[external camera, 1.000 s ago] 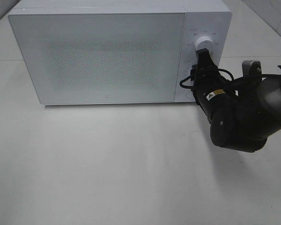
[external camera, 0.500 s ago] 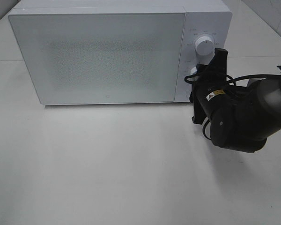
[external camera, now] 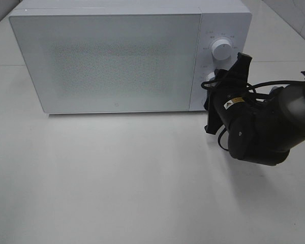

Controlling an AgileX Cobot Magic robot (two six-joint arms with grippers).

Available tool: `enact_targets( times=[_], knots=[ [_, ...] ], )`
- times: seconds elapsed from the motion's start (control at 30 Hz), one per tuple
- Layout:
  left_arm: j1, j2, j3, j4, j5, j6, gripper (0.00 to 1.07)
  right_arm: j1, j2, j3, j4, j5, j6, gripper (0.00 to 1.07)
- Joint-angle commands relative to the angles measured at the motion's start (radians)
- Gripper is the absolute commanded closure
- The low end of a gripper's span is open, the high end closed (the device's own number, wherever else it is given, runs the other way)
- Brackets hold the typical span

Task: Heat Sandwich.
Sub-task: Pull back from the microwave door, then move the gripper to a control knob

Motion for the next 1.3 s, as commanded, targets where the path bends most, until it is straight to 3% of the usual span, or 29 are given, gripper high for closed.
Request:
enact_targets(
  times=[0.03,0.37,0.57,0.87,1.13,1.3],
  knots=[
    [0.001,-0.028,0.002,-0.005,-0.009,-0.001,0.05,0.004,-0.015,-0.010,-0.084,-0.163,-0.002,0.99],
    [0.001,-0.028,0.002,-0.005,-0.009,-0.001,0.05,0.004,-0.015,-0.010,-0.085,-0.162,-0.012,0.96],
    [0.001,-0.028,0.002,-0.005,-0.009,-0.001,0.05,0.004,-0.015,-0.010,-0.085,-0.165,-0.013,0.88],
    [0.001,-0.028,0.002,-0.005,-0.009,-0.001,0.05,0.004,-0.015,-0.010,-0.082,-0.200,-0.053,0.67],
    [0.001,-0.028,0.002,-0.005,-0.009,-0.001,0.05,0.004,-0.015,-0.010,-0.075,-0.200,-0.098,0.38],
    [0.001,-0.028,0.002,-0.005,-0.009,-0.001,0.05,0.004,-0.015,-0.010,-0.084,-0.200,-0.118,0.30]
  ],
)
